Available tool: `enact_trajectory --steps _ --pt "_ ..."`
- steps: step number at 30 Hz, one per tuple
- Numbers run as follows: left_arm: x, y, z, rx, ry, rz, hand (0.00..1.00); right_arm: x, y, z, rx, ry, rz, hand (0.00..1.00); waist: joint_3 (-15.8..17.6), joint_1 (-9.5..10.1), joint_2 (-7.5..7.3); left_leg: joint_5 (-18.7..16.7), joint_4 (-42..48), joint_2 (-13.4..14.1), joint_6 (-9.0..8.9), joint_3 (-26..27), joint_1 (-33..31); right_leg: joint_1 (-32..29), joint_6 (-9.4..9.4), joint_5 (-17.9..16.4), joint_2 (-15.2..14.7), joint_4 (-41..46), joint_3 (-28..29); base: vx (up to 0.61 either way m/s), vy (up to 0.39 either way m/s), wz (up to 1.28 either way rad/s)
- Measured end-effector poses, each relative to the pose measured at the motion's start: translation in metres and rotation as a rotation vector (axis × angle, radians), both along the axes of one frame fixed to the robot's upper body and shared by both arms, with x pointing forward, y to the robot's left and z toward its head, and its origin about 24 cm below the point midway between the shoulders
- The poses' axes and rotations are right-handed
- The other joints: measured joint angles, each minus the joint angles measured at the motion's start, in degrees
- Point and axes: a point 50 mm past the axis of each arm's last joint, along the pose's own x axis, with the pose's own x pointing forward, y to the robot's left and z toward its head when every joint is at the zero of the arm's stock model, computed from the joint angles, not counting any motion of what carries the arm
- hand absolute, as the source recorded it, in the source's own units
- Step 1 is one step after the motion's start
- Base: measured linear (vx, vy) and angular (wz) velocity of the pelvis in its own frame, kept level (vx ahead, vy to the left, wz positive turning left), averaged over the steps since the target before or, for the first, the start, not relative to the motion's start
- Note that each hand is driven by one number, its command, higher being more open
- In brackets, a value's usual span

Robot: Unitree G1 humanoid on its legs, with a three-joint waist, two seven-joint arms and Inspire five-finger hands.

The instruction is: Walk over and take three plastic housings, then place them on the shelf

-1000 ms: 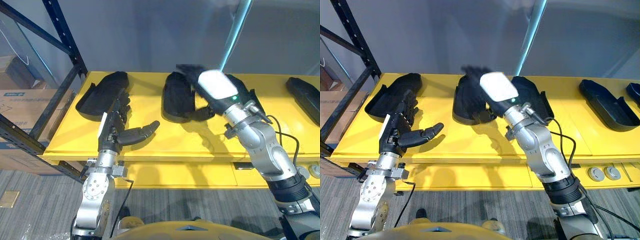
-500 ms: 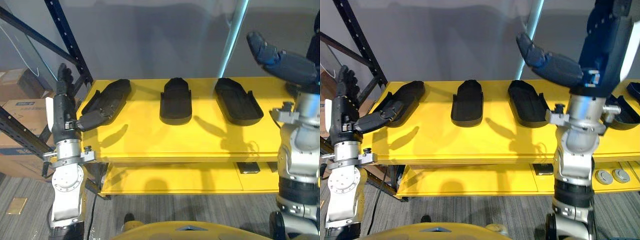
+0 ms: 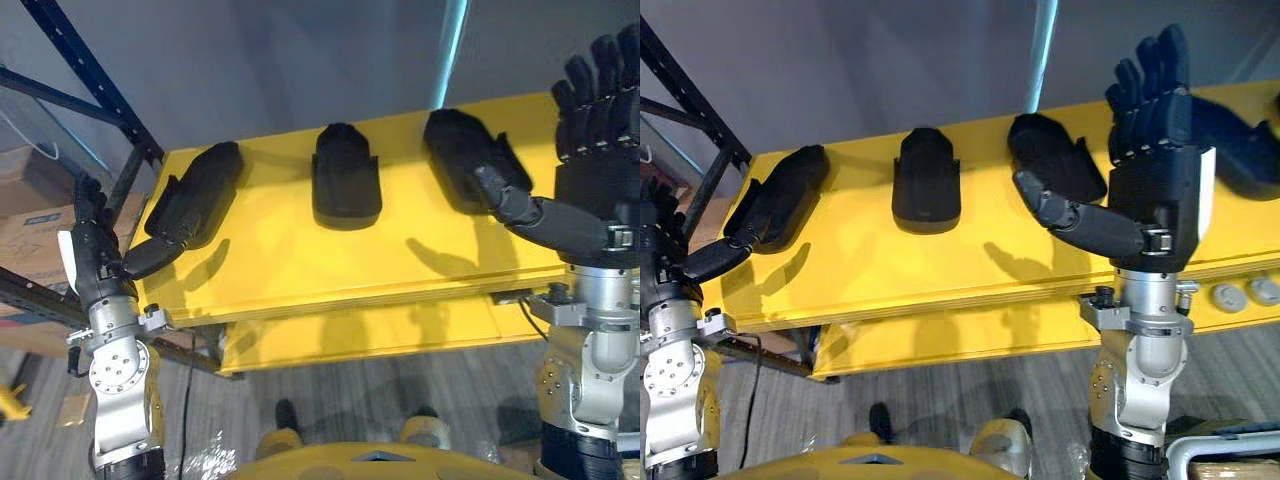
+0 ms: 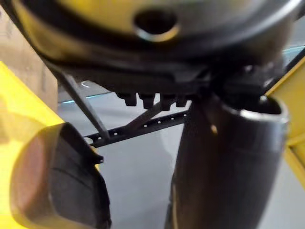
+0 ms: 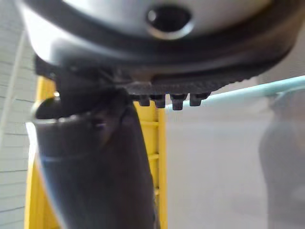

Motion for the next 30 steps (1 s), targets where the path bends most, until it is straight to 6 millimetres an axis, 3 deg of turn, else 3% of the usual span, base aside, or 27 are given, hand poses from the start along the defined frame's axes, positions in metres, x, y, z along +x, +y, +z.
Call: enact_trajectory --steps 5,10,20,25,30 --pt "0.003 -0.001 0.004 -0.001 -0.04 0.01 1.0 0.009 0.019 0.006 -0.002 -0.03 0.087 1.0 1.8 0.41 0.43 1.0 0.6 -2.2 1.15 -2.2 -2.7 -2.2 0.96 -2.4 -2.6 4.4 -1.5 0.02 0.004 0.29" --pt "0.013 -0.004 0.005 -0.01 -0.062 -0.011 1.0 0.016 0.043 0.01 -0.053 -0.042 0.152 1.0 3.6 1.12 -0.55 1.2 0.6 -2.3 1.25 -3.7 -3.0 -2.4 0.77 -4.3 -2.9 6.5 -2.9 0.01 -0.027 0.16" --pt "0.024 0.002 0.009 -0.086 -0.101 -0.063 1.0 0.014 0.048 0.014 -0.096 -0.064 0.132 1.0 4.2 0.83 -1.06 1.0 0.7 -2.8 1.21 -1.9 -3.0 -5.4 0.61 -6.6 -3.8 11.0 -0.8 -0.01 -0.019 -0.06" --pt "0.044 0.005 0.002 -0.193 -0.104 -0.122 1.0 -0.001 0.051 0.036 -0.19 -0.194 0.148 1.0 5.2 0.37 -1.79 0.2 1.9 -2.7 1.12 -0.4 -3.0 -6.4 0.59 -6.6 -3.8 11.8 0.7 -0.04 -0.012 -0.13" --pt "0.047 0.015 -0.005 -0.204 -0.076 -0.073 1.0 -0.008 0.057 0.053 -0.252 -0.304 0.182 1.0 5.6 -0.26 -1.99 0.2 2.3 -2.6 1.09 0.1 -4.0 -7.6 0.78 -6.5 -3.8 12.0 1.3 -0.01 -0.004 -0.03"
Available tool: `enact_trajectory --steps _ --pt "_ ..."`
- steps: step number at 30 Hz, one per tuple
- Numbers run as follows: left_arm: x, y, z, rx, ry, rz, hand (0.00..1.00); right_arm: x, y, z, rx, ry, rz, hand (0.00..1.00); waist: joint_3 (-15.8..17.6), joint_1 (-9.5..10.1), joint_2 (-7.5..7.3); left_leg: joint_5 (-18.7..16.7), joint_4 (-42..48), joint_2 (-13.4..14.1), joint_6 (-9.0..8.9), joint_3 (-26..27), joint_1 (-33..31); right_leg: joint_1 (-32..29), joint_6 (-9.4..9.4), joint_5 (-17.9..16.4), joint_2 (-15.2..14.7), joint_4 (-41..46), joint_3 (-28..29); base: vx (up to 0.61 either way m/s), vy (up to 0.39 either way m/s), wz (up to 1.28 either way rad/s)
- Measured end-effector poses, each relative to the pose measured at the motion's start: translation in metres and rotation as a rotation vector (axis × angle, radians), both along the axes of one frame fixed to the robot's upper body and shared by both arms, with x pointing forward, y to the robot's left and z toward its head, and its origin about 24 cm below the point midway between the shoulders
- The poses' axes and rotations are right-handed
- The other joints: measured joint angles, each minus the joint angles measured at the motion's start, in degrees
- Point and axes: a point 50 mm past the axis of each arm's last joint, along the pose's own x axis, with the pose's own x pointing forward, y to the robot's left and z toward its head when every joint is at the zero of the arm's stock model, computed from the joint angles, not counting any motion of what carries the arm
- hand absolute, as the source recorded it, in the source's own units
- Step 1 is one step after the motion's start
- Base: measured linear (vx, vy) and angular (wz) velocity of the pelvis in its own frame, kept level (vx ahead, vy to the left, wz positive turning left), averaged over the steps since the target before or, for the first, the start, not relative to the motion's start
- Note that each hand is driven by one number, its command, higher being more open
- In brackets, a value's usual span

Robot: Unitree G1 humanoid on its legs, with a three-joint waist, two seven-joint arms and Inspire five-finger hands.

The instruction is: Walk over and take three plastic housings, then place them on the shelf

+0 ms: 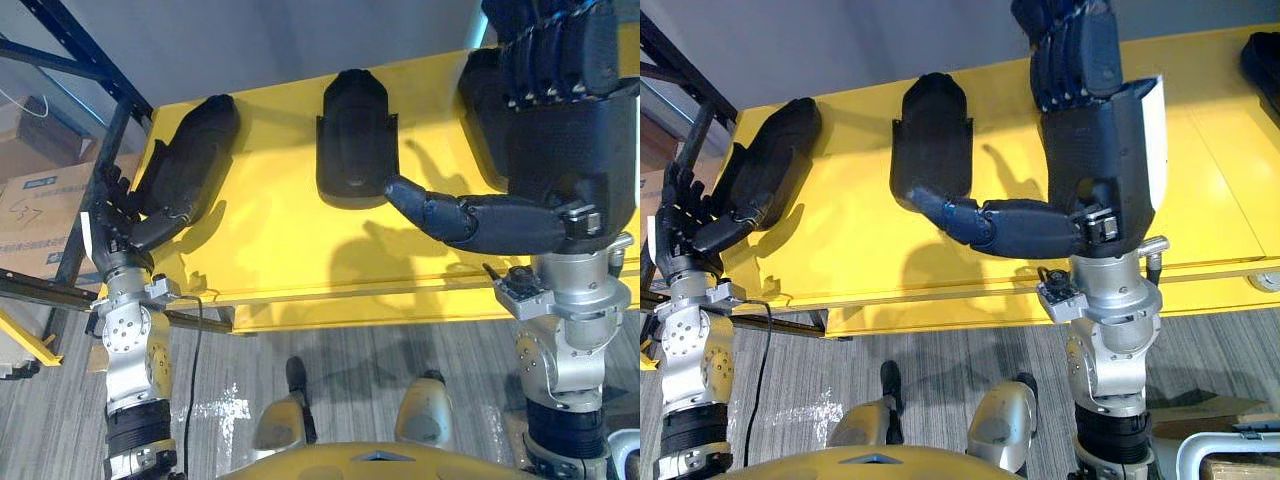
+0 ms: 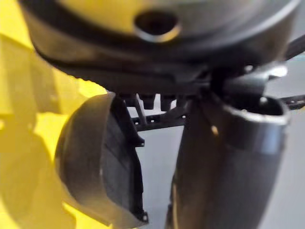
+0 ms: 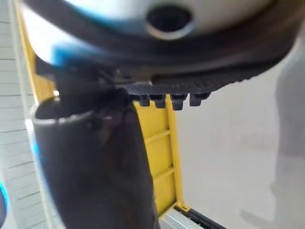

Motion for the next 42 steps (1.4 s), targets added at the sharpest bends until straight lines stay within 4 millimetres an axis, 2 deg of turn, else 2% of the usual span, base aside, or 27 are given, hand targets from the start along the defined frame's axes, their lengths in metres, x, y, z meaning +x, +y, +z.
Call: enact_trajectory --steps 5,9,12,15,18,20,23,36,42 --pt "-0.001 0.02 0.01 0.03 -0.032 0.182 1.0 0.001 0.001 0.004 -0.008 -0.018 0.002 1.0 0.6 -0.08 -0.82 -0.1 0.0 0.2 -0.09 0.3 -0.4 -0.5 0.02 0.0 0.2 0.0 0.3 0.0 0.0 0.0" --pt "-0.005 0.038 0.036 0.02 -0.18 0.353 1.0 0.001 0.001 0.004 -0.006 -0.016 0.001 1.0 1.2 0.06 -1.34 -0.1 0.1 0.3 -0.11 0.3 -0.9 -0.7 0.12 0.2 0.4 -0.1 0.2 0.0 0.0 0.0" --pt "-0.004 0.044 0.049 0.136 -0.172 0.341 1.0 0.001 0.001 0.004 0.011 -0.013 0.0 1.0 1.4 0.27 -1.64 -0.1 0.1 0.5 -0.17 0.4 -0.9 -0.6 0.1 0.4 0.5 -0.5 0.1 0.0 0.0 0.0" --pt "0.001 0.041 0.054 0.278 -0.102 0.257 1.0 0.001 0.001 0.004 0.02 -0.011 -0.005 1.0 1.4 0.36 -1.66 -0.1 0.1 0.6 -0.17 0.4 -0.9 0.1 0.19 1.1 0.7 -1.8 -0.2 0.0 0.0 0.0" --pt "0.01 0.037 0.05 0.331 0.0 0.126 1.0 0.001 0.0 0.005 0.011 -0.011 -0.009 1.0 1.5 0.34 -1.65 -0.1 0.1 0.6 -0.16 0.5 -0.9 0.7 0.27 1.9 0.7 -3.0 -0.2 -0.01 0.001 -0.02" --pt "0.017 0.03 0.039 0.325 0.09 0.013 1.0 0.002 0.0 0.004 0.006 -0.003 -0.01 1.0 1.5 0.34 -1.69 -0.1 0.1 0.6 -0.15 0.8 -0.8 0.6 0.34 2.2 0.8 -3.3 0.0 -0.02 0.001 -0.06" --pt "0.021 0.026 0.027 0.296 0.153 -0.059 1.0 0.004 -0.001 0.004 0.003 0.015 -0.016 1.0 1.5 0.04 -1.68 -0.1 0.1 0.6 -0.16 1.1 -0.4 0.6 0.36 2.2 0.8 -3.2 0.4 -0.02 -0.01 -0.07" --pt "0.022 0.032 0.019 0.245 0.185 -0.04 1.0 0.005 -0.003 0.005 -0.005 0.039 -0.027 1.0 1.6 -0.76 -1.33 -0.2 0.0 0.6 -0.08 2.8 0.9 0.6 0.54 2.7 1.0 -3.5 2.1 -0.02 -0.009 -0.06" --pt "0.023 0.034 0.018 0.212 0.204 -0.087 1.0 0.004 -0.004 0.006 -0.008 0.037 -0.033 1.0 2.0 -0.69 -0.45 -0.2 -0.1 0.6 -0.03 2.9 1.1 1.7 0.75 3.9 1.1 -5.3 2.1 0.0 0.0 -0.01"
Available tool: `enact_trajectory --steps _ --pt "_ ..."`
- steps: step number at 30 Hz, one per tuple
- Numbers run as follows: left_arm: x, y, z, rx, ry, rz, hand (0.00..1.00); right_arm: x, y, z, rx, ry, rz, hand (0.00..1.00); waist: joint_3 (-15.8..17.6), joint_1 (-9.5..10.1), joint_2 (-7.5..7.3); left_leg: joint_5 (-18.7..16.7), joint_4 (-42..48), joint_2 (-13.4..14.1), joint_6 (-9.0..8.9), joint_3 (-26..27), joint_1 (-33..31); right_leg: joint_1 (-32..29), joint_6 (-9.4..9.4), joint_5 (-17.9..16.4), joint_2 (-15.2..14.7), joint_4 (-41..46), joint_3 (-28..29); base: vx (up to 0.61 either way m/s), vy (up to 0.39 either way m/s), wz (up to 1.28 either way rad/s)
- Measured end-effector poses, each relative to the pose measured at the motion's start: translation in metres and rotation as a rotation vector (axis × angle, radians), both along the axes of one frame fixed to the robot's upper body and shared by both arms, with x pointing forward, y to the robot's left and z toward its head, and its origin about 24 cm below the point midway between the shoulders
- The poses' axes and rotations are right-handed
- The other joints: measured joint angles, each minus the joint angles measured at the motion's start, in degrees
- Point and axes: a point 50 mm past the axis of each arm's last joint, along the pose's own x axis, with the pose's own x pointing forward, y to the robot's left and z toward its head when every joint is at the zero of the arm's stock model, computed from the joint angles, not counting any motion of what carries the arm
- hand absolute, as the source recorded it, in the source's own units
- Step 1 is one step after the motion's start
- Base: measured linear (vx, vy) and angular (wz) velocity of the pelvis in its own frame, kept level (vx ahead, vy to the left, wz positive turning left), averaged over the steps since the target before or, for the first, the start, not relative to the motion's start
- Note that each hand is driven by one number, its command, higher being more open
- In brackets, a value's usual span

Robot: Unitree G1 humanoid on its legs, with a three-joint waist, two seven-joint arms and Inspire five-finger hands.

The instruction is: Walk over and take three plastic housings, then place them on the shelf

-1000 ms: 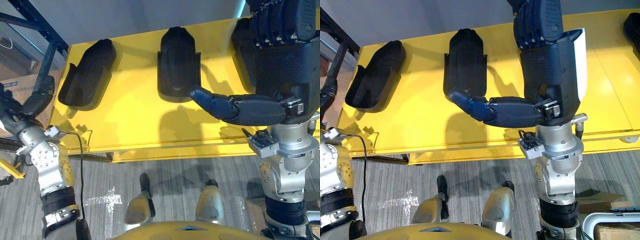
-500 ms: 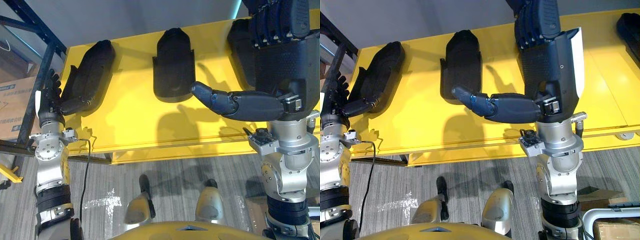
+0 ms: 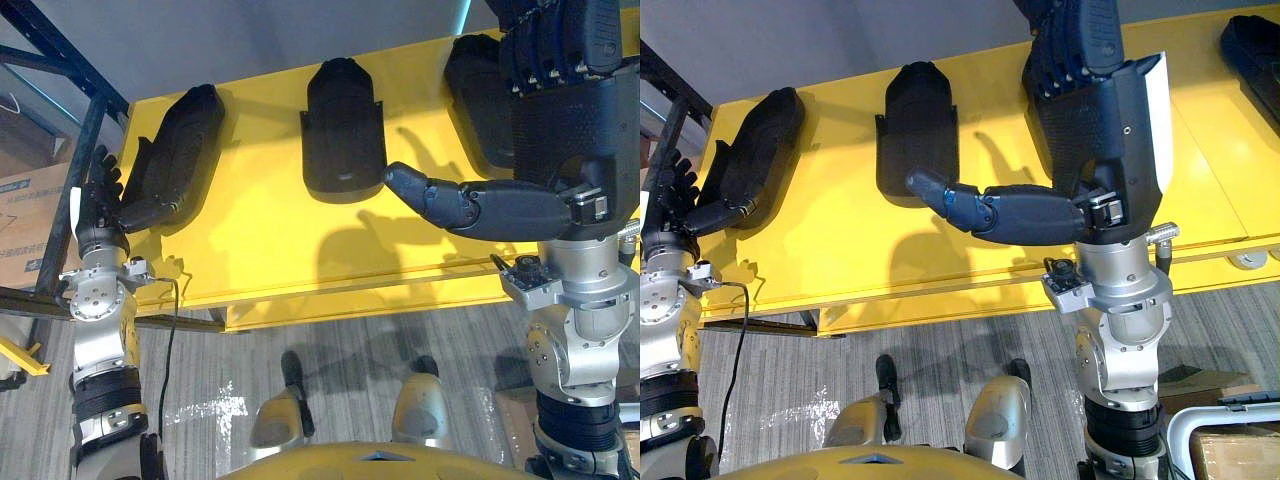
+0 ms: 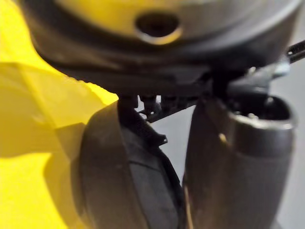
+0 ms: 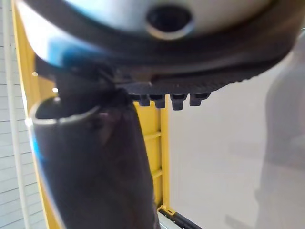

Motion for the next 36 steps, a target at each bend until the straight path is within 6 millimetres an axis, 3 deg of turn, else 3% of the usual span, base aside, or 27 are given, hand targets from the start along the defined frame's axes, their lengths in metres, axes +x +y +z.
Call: enact_trajectory --steps 4,10,17,20,25,28,32,36 --pt "-0.003 0.005 0.0 -0.002 0.04 -0.022 1.0 0.0 -0.002 0.0 0.001 -0.002 -0.009 1.0 0.0 -0.16 0.04 0.0 -0.1 0.0 0.0 0.0 0.7 0.7 0.03 0.1 0.1 -0.3 0.0 0.0 -0.004 -0.01" --pt "-0.026 0.008 -0.005 0.013 0.055 -0.035 1.0 -0.003 -0.01 -0.001 0.005 0.004 -0.057 1.0 0.1 -0.17 0.12 0.0 -0.6 0.1 0.05 0.1 1.3 1.8 0.08 0.9 0.3 -2.1 -0.1 0.0 -0.002 -0.01" --pt "-0.038 0.016 -0.01 0.001 0.055 0.064 1.0 -0.004 -0.024 -0.012 0.009 0.064 -0.127 1.0 0.5 0.02 -0.21 -0.1 -0.7 0.1 0.13 -0.9 1.4 3.4 0.07 1.7 0.5 -4.1 -1.2 0.0 -0.002 0.04" --pt "-0.043 0.018 0.001 -0.073 -0.078 0.137 1.0 0.001 -0.03 -0.021 0.05 0.106 -0.152 1.0 1.4 0.13 -0.53 -0.1 -0.8 0.2 0.12 -1.3 1.9 4.5 -0.06 1.8 0.6 -5.0 -1.6 -0.02 -0.004 0.03" --pt "-0.056 0.02 0.034 -0.043 -0.342 0.277 1.0 0.006 -0.034 -0.037 0.09 0.182 -0.178 1.0 1.6 0.22 -0.72 -0.1 -0.8 0.5 0.06 -1.3 1.9 5.0 -0.35 2.4 1.0 -6.0 -1.7 0.0 -0.004 -0.01" --pt "-0.056 0.018 0.039 -0.034 -0.373 0.262 1.0 0.007 -0.034 -0.039 0.092 0.192 -0.183 1.0 1.6 0.04 -0.72 -0.2 -0.8 0.5 0.03 -1.2 2.0 5.0 -0.39 2.5 1.1 -6.0 -1.6 0.0 -0.006 -0.02" --pt "-0.054 0.01 0.032 -0.087 -0.356 0.175 1.0 0.005 -0.035 -0.041 0.09 0.196 -0.187 1.0 1.7 0.0 -0.78 -0.2 -0.8 0.6 0.04 -0.9 2.4 5.1 -0.42 2.5 1.2 -5.9 -1.4 -0.03 -0.008 -0.04" --pt "-0.057 0.004 0.008 -0.119 -0.214 0.097 1.0 0.002 -0.036 -0.045 0.082 0.201 -0.191 1.0 2.1 -0.06 -1.02 -0.5 -0.8 0.6 0.0 -0.6 3.3 5.9 -0.43 2.5 1.2 -6.3 -1.2 -0.02 -0.004 -0.04"
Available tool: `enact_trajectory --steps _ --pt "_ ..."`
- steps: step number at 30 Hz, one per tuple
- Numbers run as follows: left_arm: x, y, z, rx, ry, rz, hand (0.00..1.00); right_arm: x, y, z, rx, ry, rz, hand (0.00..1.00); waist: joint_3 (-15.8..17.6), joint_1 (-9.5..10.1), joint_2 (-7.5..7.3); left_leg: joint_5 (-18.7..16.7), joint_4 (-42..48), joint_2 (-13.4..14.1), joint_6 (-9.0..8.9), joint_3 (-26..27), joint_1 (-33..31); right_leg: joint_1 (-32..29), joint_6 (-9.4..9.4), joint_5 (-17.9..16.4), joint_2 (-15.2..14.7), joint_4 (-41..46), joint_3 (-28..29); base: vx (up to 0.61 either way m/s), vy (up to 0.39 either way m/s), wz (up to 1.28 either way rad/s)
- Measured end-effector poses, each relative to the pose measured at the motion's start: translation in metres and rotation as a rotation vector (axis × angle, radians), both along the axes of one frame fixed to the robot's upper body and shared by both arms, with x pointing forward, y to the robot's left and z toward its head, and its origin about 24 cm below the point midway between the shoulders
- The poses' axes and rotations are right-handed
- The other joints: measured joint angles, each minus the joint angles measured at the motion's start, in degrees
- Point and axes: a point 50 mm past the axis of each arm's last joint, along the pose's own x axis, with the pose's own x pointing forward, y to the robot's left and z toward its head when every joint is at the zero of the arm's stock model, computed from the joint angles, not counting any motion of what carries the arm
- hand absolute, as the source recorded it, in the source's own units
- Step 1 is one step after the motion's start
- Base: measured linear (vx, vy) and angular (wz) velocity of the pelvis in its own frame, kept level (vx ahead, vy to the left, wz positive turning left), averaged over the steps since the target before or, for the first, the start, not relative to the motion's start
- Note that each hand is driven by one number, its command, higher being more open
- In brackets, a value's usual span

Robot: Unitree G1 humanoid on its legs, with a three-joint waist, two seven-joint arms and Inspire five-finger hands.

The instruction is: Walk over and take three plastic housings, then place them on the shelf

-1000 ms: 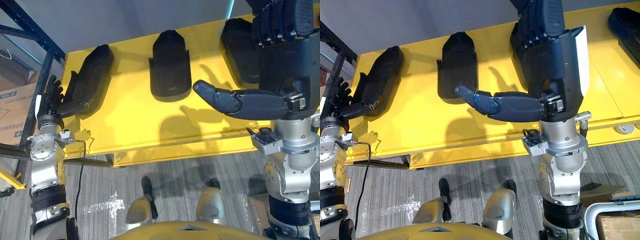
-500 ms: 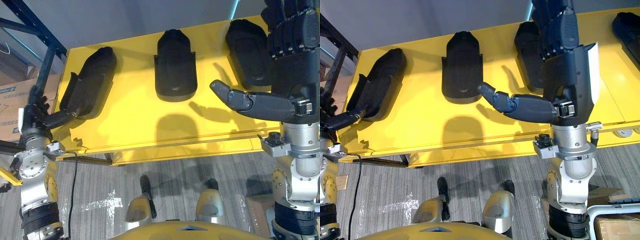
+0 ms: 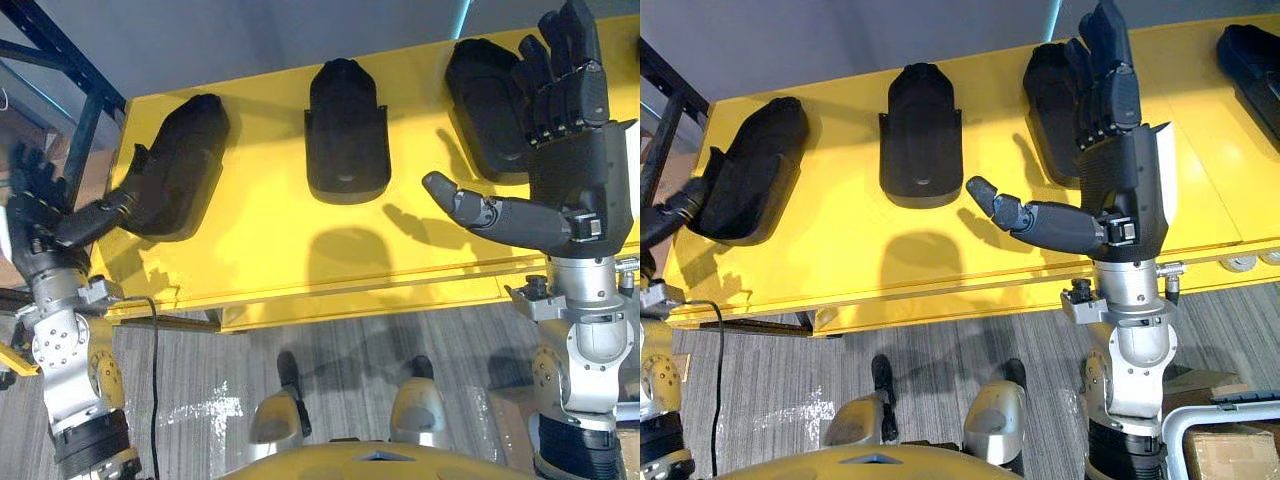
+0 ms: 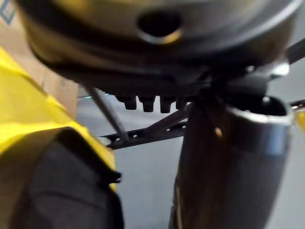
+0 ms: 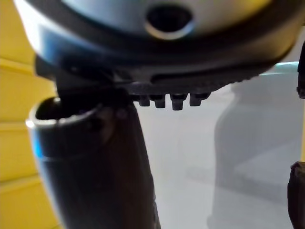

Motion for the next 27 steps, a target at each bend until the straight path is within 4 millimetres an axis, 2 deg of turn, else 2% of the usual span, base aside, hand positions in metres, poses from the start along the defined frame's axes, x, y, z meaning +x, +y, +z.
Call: enact_trajectory --steps 4,9,16,21,27 --pt "-0.001 -0.004 -0.023 -0.054 0.099 -0.034 1.0 -0.001 -0.002 0.0 -0.012 -0.001 -0.003 1.0 0.0 0.11 0.03 0.0 0.0 0.0 0.01 0.0 0.0 0.0 0.11 0.1 0.0 -0.5 0.0 0.0 0.0 0.0" --pt "-0.004 -0.002 -0.039 -0.084 0.164 -0.023 1.0 -0.001 -0.003 0.0 -0.011 -0.001 -0.008 1.0 0.0 0.07 0.07 0.0 0.0 0.0 0.04 0.1 0.0 0.1 0.16 0.1 0.0 -0.4 0.0 0.0 0.0 0.0" --pt "-0.003 -0.003 -0.039 -0.071 0.171 -0.027 1.0 -0.001 -0.003 0.0 -0.01 0.001 -0.008 1.0 0.3 0.05 0.63 -0.1 0.0 0.0 0.05 0.0 0.1 0.3 0.16 0.1 0.0 -0.5 0.0 0.0 -0.001 0.0" --pt "0.0 -0.01 -0.04 -0.063 0.174 -0.133 1.0 -0.001 -0.003 0.0 -0.01 0.003 -0.008 1.0 0.5 0.07 0.93 -0.1 0.0 0.0 0.02 0.1 0.5 0.7 0.16 0.1 0.0 -0.6 0.0 -0.01 -0.001 0.0" --pt "0.0 -0.013 -0.045 -0.158 0.126 -0.25 1.0 -0.001 -0.002 -0.001 -0.026 0.008 0.009 1.0 0.5 0.16 1.01 -0.2 0.0 0.0 -0.04 0.2 0.9 0.9 0.16 0.1 0.0 -0.6 0.0 -0.01 -0.001 0.0"
